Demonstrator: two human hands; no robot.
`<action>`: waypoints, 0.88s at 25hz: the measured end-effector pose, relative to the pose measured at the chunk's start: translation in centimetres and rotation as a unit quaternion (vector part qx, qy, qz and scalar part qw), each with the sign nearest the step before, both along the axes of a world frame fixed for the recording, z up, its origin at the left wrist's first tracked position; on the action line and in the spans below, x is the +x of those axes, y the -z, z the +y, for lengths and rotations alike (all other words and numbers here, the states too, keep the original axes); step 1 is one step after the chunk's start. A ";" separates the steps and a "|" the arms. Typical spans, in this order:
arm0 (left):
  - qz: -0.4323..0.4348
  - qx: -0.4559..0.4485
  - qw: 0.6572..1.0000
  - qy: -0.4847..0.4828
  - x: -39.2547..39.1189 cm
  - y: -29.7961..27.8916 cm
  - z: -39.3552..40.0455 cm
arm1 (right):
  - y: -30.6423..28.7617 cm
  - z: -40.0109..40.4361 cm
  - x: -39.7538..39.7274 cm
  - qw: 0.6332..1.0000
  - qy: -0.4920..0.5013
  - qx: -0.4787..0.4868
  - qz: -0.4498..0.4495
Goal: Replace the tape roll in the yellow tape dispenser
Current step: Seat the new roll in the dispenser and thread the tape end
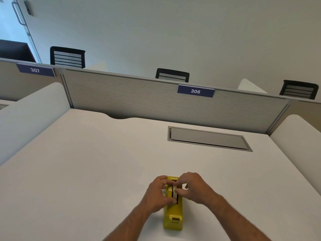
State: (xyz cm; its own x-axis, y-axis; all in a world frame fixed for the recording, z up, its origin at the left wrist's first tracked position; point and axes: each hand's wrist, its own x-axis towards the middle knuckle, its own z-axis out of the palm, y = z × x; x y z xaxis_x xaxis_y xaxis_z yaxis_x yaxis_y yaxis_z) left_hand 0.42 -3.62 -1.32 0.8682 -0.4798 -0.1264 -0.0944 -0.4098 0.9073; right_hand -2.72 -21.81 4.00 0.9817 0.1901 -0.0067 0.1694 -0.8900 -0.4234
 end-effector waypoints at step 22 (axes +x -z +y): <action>0.007 0.006 1.000 -0.003 -0.1 -0.4 0.0 | 1.1 0.1 -0.2 0.999 -0.012 -0.010 -0.051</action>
